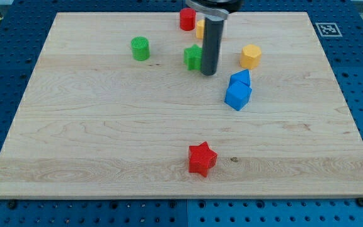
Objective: Slide the green star to the green circle
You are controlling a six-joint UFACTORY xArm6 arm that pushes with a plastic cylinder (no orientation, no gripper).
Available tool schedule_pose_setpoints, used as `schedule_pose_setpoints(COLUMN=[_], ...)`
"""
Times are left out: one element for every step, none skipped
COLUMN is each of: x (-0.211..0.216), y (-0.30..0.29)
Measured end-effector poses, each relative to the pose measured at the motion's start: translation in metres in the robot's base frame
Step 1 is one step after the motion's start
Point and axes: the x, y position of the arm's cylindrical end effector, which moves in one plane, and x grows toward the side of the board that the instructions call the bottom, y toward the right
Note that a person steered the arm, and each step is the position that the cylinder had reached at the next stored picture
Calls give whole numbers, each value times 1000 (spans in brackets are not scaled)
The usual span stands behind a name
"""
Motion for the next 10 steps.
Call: schedule_pose_setpoints(x=[1,1,-16,-22,-22,-28,-31,-31,-31,-31], y=[-1,9,9,9,-6,-42,-72,-105,-110,-65])
